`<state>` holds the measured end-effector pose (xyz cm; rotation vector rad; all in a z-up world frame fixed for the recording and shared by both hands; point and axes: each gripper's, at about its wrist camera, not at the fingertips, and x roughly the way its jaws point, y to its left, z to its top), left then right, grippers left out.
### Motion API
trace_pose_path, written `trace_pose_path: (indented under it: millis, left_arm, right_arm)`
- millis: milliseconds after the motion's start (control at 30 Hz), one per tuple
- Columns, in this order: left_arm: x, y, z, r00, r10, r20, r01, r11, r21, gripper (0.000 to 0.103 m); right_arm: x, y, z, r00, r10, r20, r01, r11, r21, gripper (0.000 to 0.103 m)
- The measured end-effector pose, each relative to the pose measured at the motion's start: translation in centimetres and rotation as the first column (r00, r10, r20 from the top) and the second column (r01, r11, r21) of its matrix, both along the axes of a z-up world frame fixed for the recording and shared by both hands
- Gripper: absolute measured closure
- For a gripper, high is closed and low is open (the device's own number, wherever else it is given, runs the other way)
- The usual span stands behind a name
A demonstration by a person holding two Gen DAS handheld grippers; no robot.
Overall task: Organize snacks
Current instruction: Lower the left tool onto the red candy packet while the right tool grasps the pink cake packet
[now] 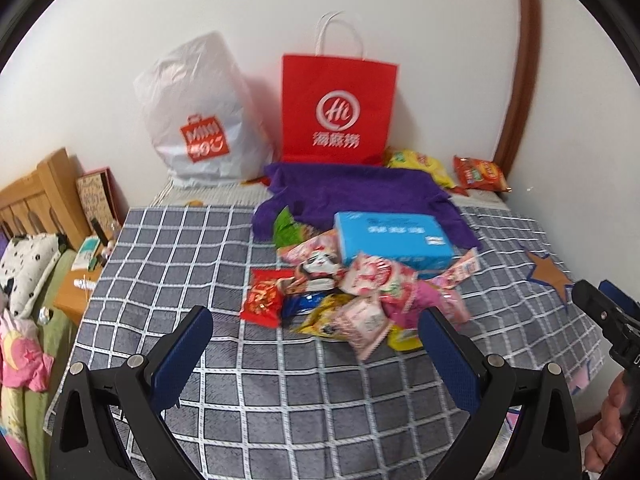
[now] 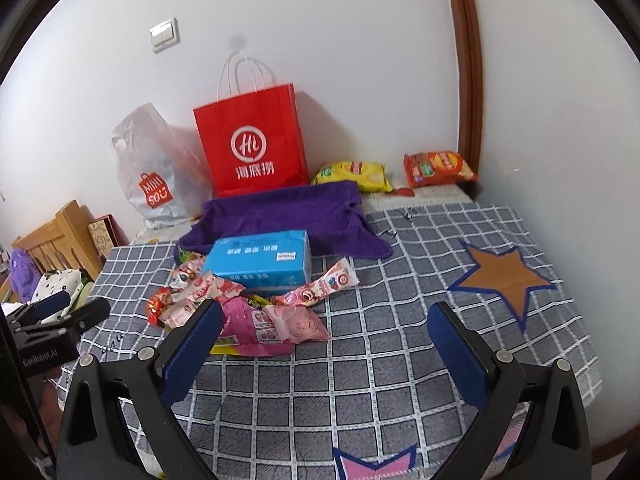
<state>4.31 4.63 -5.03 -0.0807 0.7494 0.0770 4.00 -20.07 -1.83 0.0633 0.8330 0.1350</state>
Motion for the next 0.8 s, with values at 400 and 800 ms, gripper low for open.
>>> trace_pose_path:
  millis: [400,800]
  left_arm:
    - [4.1,4.7,-4.6,0.993,0.065,-0.097,-0.070,0.996,-0.048,0.006]
    - [5.9,6.3,-5.7,0.991,0.060,-0.117,-0.072,0.992,-0.106,0.006]
  right_arm:
    - [5.9,0.5,-9.5,0.981,0.073,-0.179,-0.069,0.997,0.030,0.032]
    - [9.1,3.5,-13.4,0.952,0.158,-0.264,-0.149,0.987,0.055,0.032]
